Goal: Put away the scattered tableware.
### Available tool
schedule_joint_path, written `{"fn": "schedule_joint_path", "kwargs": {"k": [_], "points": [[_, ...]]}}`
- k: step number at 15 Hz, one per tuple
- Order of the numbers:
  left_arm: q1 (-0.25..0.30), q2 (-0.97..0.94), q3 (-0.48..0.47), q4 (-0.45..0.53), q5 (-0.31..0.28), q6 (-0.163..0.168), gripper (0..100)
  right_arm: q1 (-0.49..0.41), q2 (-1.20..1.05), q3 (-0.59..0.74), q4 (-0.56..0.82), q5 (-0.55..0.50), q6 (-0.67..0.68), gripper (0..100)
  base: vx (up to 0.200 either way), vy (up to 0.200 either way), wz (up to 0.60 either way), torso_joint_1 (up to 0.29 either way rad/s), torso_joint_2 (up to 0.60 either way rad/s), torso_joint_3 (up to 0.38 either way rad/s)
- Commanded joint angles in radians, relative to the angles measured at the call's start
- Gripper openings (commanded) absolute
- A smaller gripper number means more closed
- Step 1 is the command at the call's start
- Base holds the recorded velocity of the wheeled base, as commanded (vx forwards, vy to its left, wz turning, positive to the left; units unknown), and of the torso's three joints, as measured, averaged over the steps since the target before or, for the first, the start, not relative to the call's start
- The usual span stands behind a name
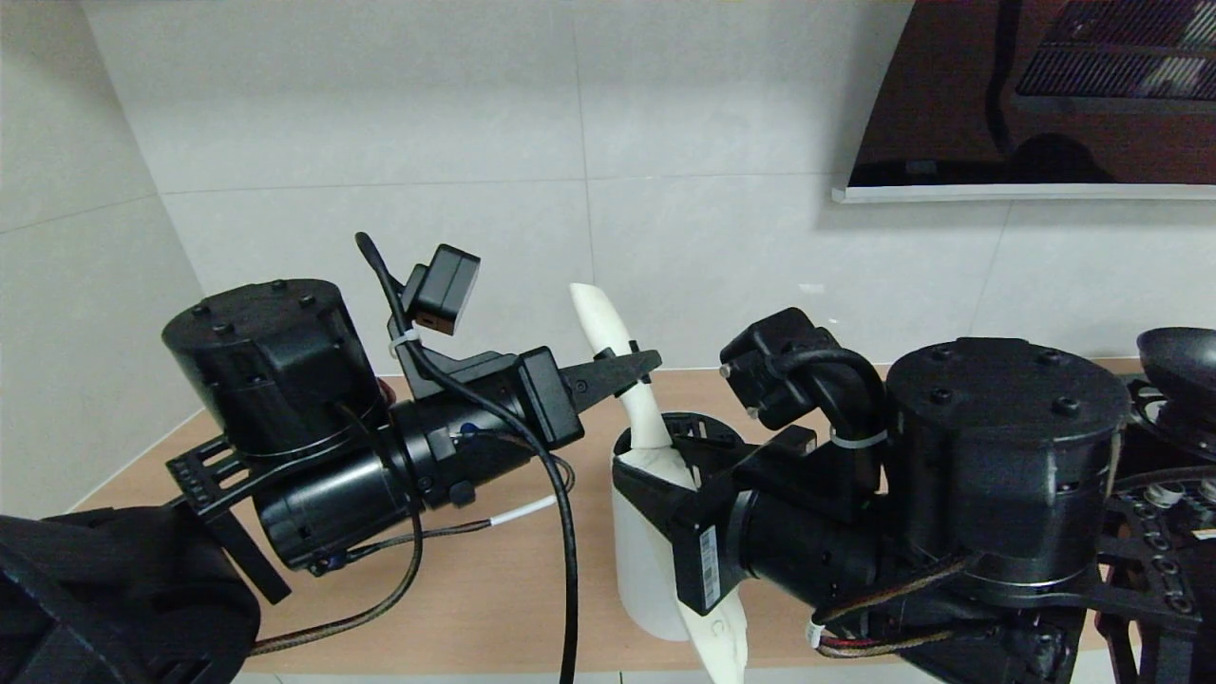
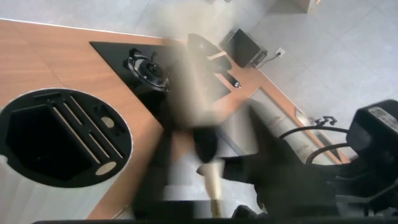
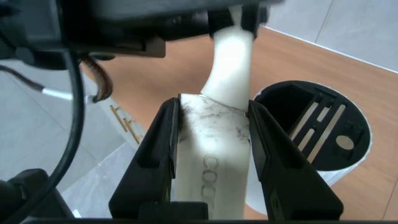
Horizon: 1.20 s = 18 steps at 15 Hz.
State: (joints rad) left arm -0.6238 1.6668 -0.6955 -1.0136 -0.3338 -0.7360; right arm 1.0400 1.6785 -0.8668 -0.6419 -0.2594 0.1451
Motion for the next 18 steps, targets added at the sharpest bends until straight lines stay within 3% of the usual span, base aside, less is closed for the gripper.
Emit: {"fn": "schedule_joint_path", "kwargs": {"k": [1, 10, 11, 14, 18], "points": [[-0.001, -0.002, 0.001, 0.000, -0.001, 0.000, 0, 0.003, -0.003, 0.000, -0.001, 0.000, 0.001, 0, 0.000, 0.000, 0.00, 0.000, 0.00, 0.000], [-0.001, 0.001, 0.002, 0.000, -0.001, 0.000, 0, -0.001, -0.003, 0.002, -0.021, -0.004, 0.002, 0, 0.000, 0.000, 0.00, 0.000, 0.00, 0.000], [-0.001, -0.001, 0.001, 0.000, -0.001, 0.000, 0, -0.001, -0.003, 0.000, -0.021, -0.004, 0.002, 100, 0.000, 0.000, 0.00, 0.000, 0.00, 0.000], [-0.001, -0.007, -0.018, 0.003, 0.004, 0.000, 0, -0.003, -0.006, 0.002, -0.022, -0.004, 0.004, 100, 0.000, 0.000, 0.00, 0.000, 0.00, 0.000], [-0.001, -0.010, -0.044, 0.012, 0.052, 0.004, 0, -0.023, -0.036, 0.009, -0.021, -0.006, 0.001, 100, 0.000, 0.000, 0.00, 0.000, 0.00, 0.000]]}}
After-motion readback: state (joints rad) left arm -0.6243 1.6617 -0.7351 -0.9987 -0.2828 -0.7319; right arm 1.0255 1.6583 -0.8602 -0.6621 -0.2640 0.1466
